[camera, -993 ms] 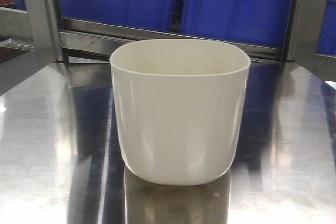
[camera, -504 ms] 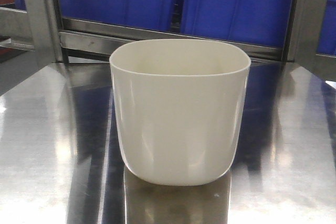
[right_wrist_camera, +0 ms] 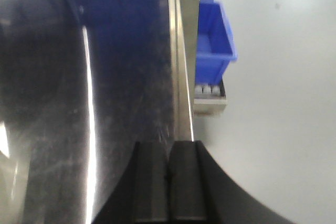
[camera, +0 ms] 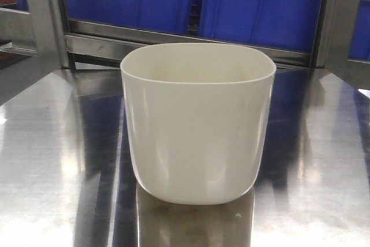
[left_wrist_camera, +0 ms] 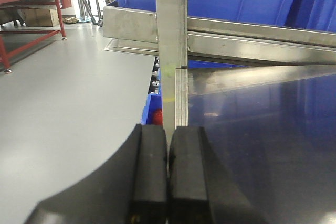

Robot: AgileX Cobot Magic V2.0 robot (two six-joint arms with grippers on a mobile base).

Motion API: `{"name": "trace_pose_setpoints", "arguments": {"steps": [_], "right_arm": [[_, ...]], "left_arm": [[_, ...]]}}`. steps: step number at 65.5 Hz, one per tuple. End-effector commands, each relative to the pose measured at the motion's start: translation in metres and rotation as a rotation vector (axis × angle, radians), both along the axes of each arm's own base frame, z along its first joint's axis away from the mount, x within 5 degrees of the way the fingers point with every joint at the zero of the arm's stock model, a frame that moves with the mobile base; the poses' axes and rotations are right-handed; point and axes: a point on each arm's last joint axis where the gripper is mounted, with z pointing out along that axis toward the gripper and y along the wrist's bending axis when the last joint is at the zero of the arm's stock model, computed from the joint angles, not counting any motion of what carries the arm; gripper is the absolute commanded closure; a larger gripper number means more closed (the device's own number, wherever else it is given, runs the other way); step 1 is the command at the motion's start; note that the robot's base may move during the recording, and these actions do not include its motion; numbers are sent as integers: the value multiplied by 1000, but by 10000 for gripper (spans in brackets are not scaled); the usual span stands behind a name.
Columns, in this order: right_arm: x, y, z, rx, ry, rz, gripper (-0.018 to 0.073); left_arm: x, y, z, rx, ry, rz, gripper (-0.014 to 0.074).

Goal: Move white bin to right shelf second layer

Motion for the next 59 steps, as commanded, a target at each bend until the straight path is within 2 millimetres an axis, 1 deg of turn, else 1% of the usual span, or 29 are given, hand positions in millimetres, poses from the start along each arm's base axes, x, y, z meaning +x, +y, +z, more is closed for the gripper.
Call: {"name": "trace_pose_setpoints", "arguments": {"steps": [1,7,11,13,24,29,38,47,59], "right_arm": [[15,-1,18,-15,12,1,503],[26,-3,19,-24,117,-9,496],[33,-1,22,-38,164,4,468],[36,1,23,-45,180,11,445],[60,16,39,4,236,15,247],[73,23,46,20,259,-4,191],[89,42,62,48,314,-15,187],[100,64,78,54,382,1,187],[111,96,91,39,484,11,187]], "left_arm": [[0,0,-4,-7,-65,-2,512],[0,0,-4,-7,-65,-2,512],[0,0,-4,-7,-65,-2,512],[0,0,-4,-7,-65,-2,512],[0,0,-4,-7,-65,-2,512],[0,0,-4,-7,-65,-2,512],[0,0,-4,-7,-65,-2,512],[0,0,-4,-7,-65,-2,512],[0,0,-4,-7,-65,-2,512]]}}
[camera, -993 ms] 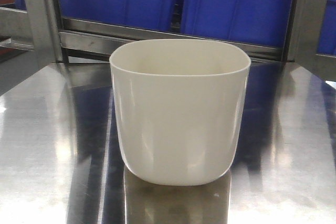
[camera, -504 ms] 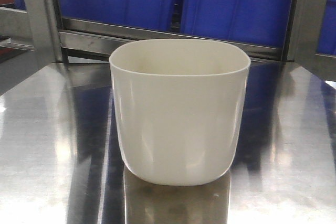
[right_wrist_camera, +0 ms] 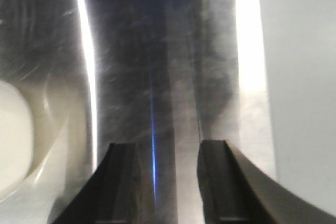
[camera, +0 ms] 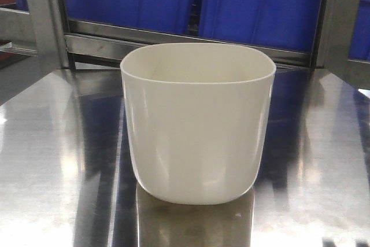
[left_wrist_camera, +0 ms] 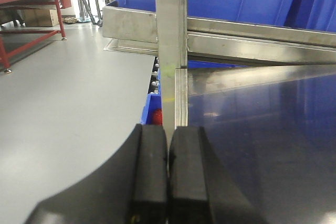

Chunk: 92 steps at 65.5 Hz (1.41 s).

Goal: Move white bin to right shelf second layer

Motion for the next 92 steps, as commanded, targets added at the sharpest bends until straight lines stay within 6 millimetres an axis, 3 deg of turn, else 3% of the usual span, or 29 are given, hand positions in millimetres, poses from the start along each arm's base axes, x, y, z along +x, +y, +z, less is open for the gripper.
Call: {"name": "trace_pose_setpoints", "arguments": {"steps": [1,19,34,92], "right_arm": [[8,13,19,-7,-24,7,187],[26,64,29,-22,13,118,187],[30,92,29,32,34,141,187],[49,121,-6,21,94,146,187]], "left_arm": [[0,0,-4,-7,-65,-2,512],[0,0,-4,-7,-65,-2,512],[0,0,-4,-7,-65,-2,512],[0,0,-4,-7,-65,-2,512]]}}
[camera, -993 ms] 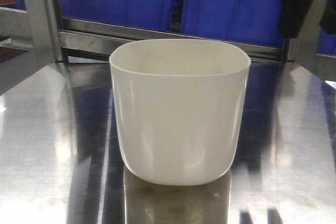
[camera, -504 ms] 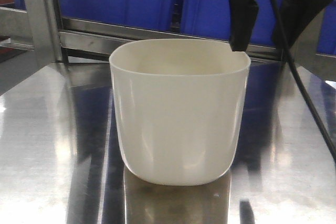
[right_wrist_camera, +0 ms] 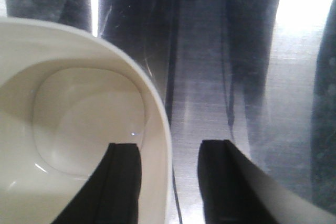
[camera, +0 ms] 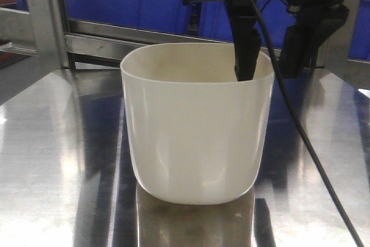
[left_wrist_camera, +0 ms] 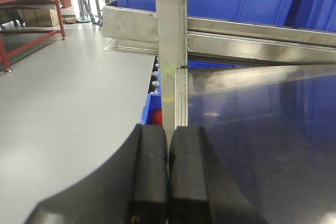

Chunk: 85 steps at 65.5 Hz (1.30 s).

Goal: Move white bin to right shelf second layer
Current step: 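Lower the right gripper into the white bin and pinch its rim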

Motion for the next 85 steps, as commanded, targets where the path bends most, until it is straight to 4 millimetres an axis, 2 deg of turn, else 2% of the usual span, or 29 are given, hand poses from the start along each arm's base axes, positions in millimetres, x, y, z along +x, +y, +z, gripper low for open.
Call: {"name": "trace_pose_setpoints", "arguments": {"steps": [1,61,85], "right_arm": [[1,-1,19,42,-76,8,187],[7,-2,8,42,-31,-86,190],[8,-5,4,39,-27,-94,452]], "left_arm": [[0,0,-4,-7,-65,-2,512],[0,0,-4,-7,-65,-2,512],[0,0,-4,-7,-65,-2,512]]}}
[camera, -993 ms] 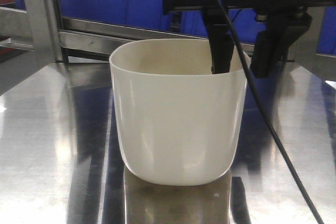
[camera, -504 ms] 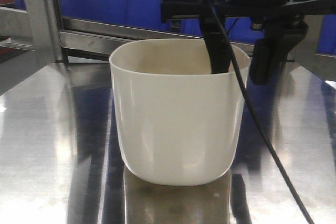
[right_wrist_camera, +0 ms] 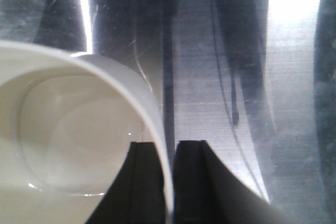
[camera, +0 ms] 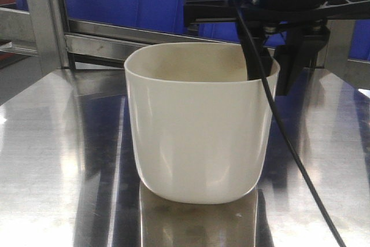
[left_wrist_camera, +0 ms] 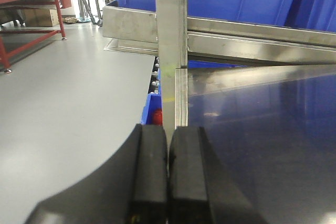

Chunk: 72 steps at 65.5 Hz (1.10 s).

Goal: Move white bin to right shelf second layer
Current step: 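Lower the right gripper into the white bin and pinch its rim, then lift the white bin off the table with the right gripper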

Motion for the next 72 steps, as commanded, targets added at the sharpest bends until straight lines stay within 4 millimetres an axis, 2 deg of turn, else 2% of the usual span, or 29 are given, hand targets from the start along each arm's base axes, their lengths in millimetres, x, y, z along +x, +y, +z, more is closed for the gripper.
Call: {"name": "trace_pose_setpoints", "arguments": {"steps": [1,9,21,34,47,59,72], "right_arm": [[0,-4,19,34,-69,3,456],[0,-4,19,34,-69,3,512],[-3,-7,25,46,-82,3,512],[-16,-22,55,63,-181,52,512],[-20,-59,74,10,-285,165,512],[-25,-107,77,-34,-366,195,512],[-45,-157,73,-19,-489,152,512]], "left_arm": [[0,0,-4,-7,-65,-2,512],[0,0,-4,-7,-65,-2,512],[0,0,-4,-7,-65,-2,512],[0,0,-4,-7,-65,-2,512],[0,0,-4,-7,-65,-2,512],[0,0,-4,-7,-65,-2,512],[0,0,-4,-7,-65,-2,512]]}}
